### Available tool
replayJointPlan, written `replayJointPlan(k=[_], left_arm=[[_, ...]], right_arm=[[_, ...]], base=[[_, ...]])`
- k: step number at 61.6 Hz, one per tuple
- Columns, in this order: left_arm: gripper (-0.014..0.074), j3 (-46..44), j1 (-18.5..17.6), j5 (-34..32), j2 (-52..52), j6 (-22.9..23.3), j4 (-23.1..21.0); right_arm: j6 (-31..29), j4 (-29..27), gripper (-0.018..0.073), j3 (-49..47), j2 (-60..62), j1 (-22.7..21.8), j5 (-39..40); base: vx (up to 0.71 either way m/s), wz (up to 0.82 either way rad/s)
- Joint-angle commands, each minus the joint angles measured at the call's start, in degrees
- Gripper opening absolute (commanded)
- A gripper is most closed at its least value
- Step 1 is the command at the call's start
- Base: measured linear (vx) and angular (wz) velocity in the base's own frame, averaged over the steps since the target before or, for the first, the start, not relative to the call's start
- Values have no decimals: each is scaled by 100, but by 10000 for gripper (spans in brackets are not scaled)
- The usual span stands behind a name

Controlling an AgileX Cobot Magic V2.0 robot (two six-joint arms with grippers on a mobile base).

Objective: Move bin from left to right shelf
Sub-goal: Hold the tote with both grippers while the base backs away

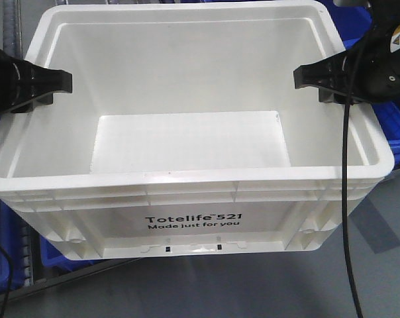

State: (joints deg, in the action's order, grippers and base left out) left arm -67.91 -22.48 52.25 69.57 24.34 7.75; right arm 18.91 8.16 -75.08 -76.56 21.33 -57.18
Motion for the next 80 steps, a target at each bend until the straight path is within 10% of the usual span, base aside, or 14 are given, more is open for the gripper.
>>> replayJointPlan(k=[1,80], left_arm=[[144,-238,2,-556,-221,-54,225],[144,-238,2,-556,-221,-54,225]], right_arm=[[-3,226,-8,-237,250,-26,659],[-3,221,-8,-237,250,-26,677]], base=[[-3,-21],[0,-31]])
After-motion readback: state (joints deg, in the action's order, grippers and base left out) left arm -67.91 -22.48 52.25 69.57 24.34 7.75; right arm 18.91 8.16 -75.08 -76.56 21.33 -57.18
